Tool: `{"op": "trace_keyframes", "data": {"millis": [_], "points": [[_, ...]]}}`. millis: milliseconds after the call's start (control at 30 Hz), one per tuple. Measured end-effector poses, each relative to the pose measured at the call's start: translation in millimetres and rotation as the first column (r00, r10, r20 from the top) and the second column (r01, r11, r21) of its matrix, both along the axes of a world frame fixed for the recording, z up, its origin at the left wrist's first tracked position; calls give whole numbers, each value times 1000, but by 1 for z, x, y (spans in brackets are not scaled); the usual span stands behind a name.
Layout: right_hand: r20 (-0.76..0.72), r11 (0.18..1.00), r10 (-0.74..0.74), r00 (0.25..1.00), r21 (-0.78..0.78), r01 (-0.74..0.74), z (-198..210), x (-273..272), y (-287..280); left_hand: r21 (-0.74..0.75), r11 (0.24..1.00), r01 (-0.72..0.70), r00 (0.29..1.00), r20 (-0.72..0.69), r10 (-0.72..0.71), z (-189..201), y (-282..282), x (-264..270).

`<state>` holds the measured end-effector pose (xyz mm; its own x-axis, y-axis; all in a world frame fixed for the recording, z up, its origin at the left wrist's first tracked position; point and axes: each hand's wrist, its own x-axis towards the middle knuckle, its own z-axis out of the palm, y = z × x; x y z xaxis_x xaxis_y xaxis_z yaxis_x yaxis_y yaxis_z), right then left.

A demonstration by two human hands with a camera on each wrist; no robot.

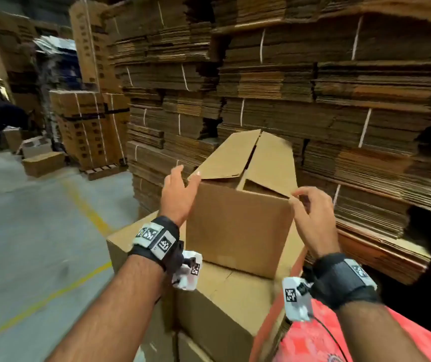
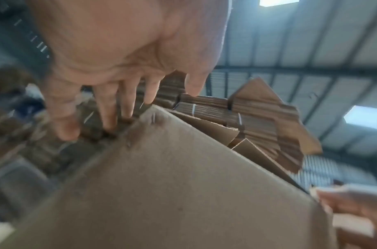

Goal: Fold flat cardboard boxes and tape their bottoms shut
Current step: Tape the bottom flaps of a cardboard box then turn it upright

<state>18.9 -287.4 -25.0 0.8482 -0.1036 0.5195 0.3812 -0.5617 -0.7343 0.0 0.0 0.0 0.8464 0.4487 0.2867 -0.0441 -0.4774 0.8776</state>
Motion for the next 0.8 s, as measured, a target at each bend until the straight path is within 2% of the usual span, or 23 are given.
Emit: {"op": "trace_keyframes", "data": {"millis": [67, 133, 200, 233, 333, 433, 533, 667, 800], "points": [[-254, 968, 41, 966, 252, 25, 12, 4, 12, -276, 957, 85, 988, -101, -117, -3, 1, 16], [-485, 895, 183, 855, 443, 59, 21, 5, 24, -511, 852, 114, 964, -150, -219, -6, 3, 26], [-572, 879, 245, 783, 471, 69, 24, 8, 31, -627, 768, 128, 953, -136, -270, -7, 5, 34], [-584, 882, 248, 773, 466, 69, 25, 8, 32, -640, 756, 136, 952, -127, -280, -4, 4, 32], [-549, 842, 244, 799, 529, 106, 23, -3, 32, -587, 794, 158, 954, -116, -275, 4, -1, 15], [-474, 778, 258, 842, 618, 109, 18, -32, 22, -598, 768, 229, 952, -25, -304, -2, -12, -8], [-367, 683, 209, 906, 718, 133, 13, -66, 0, -573, 732, 368, 918, 99, -385, 1, -33, -25], [-212, 571, 60, 975, 809, 141, 11, -112, -36, -551, 615, 564, 814, 241, -529, 12, -82, -37], [-189, 568, -176, 966, 782, 257, 3, -173, -88, -524, 511, 681, 698, 256, -668, -3, -149, -53]]}}
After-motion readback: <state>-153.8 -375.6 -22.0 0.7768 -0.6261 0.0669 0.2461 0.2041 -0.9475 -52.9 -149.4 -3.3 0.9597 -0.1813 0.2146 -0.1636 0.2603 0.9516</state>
